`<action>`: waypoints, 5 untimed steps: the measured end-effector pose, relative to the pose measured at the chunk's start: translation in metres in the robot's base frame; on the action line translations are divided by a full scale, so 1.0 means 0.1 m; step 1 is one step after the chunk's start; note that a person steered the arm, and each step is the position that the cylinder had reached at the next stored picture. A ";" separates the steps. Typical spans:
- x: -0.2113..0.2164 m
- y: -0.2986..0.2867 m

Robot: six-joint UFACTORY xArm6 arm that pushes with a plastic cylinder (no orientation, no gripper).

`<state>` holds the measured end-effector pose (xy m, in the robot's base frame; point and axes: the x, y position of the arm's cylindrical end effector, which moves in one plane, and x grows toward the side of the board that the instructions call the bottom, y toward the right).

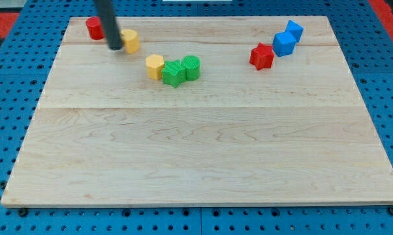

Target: Move the yellow heart parallel to the top of the green circle

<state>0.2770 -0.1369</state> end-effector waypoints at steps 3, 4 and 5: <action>0.21 -0.37; -0.19 0.03; -0.43 0.58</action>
<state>0.2335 -0.0791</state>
